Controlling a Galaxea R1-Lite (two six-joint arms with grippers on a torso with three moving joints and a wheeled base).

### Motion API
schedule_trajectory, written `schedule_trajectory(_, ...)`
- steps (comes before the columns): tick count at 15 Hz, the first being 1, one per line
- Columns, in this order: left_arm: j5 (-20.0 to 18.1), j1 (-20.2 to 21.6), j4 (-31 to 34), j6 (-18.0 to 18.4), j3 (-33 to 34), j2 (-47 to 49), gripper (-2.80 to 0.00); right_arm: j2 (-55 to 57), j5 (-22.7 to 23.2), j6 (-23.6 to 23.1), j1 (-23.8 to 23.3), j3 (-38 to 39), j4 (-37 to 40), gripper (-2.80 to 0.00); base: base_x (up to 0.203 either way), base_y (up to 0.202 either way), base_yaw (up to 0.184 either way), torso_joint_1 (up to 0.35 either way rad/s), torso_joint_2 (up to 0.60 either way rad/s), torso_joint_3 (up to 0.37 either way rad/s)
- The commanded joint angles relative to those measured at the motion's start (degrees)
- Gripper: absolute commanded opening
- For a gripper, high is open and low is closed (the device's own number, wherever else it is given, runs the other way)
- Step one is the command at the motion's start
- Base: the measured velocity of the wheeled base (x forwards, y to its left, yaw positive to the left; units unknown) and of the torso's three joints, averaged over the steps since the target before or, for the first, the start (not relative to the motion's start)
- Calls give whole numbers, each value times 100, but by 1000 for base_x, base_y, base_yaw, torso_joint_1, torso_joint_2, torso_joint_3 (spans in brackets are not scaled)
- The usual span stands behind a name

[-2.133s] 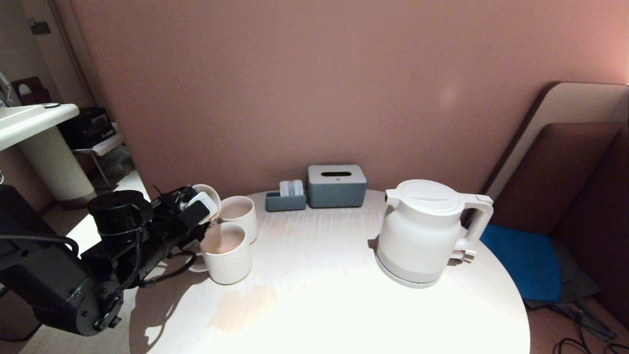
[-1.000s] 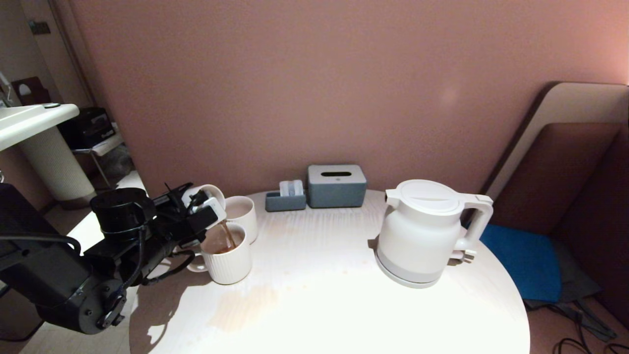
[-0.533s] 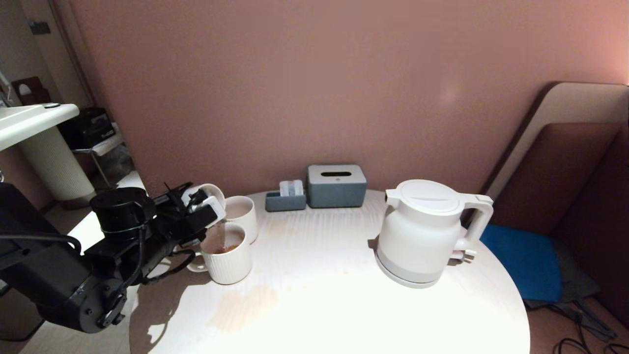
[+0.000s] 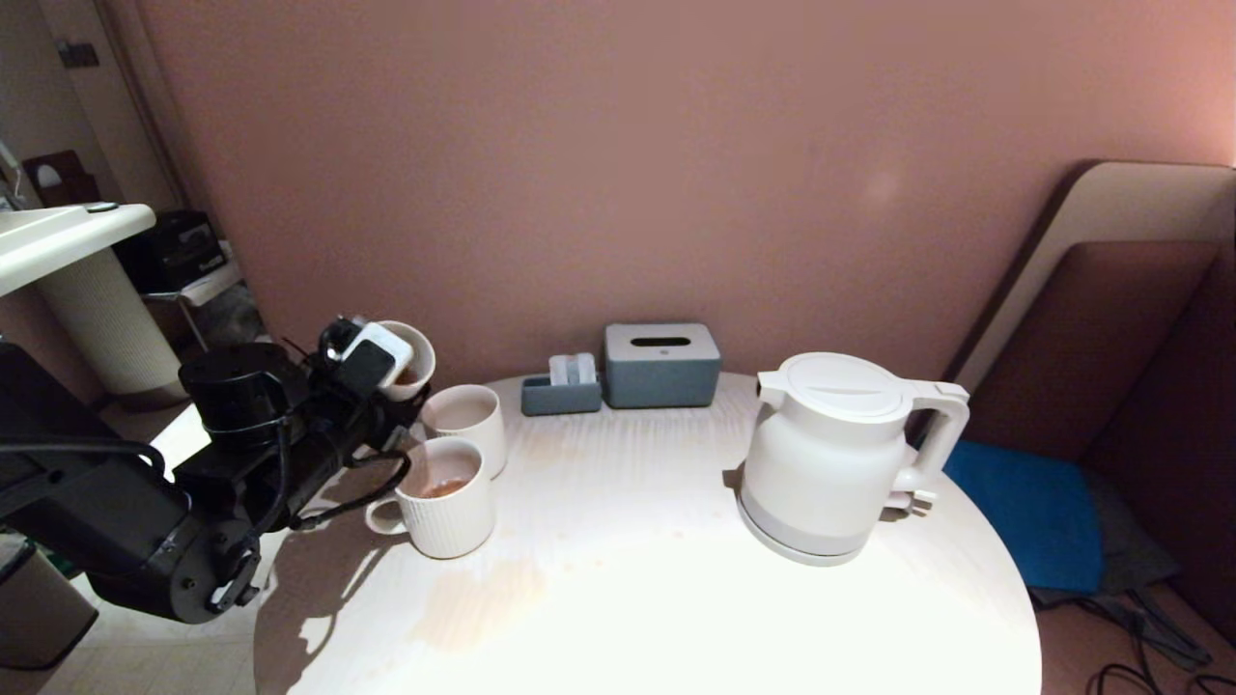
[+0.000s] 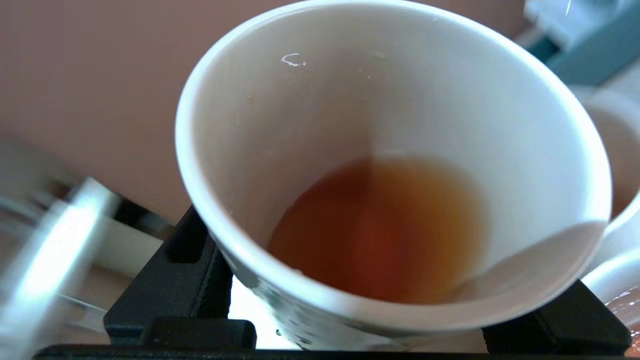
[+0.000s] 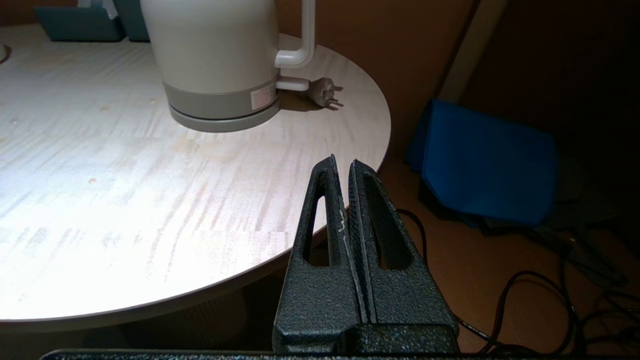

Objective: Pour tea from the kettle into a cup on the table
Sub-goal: Pour water into another cup

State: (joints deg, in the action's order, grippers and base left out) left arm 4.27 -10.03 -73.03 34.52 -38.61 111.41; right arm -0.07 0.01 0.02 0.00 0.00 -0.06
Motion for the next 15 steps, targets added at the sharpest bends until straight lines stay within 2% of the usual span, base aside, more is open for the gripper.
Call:
schedule_trajectory(1,20,80,-33,-739,-12,-6,-280,7,-1,-2,0,0,-1,-280,0,0,0,0,0,0)
schedule_trajectory(3,22,245,-20,-778,-63,107,-280,7,-1,-2,0,0,6,-280,0,0,0,0,0,0)
schedule_trajectory(6,22,429,-11,-695,-502,324,-280,7,-1,-2,0,0,-2,-280,0,0,0,0,0,0)
schedule_trajectory(8,22,566,-1,-529,-886,537,-280,7,-1,-2,0,0,-2,-280,0,0,0,0,0,0)
schedule_trajectory(15,22,581,236,169,-2070,1323,-280,7,-1,-2,0,0,-1,-280,0,0,0,0,0,0)
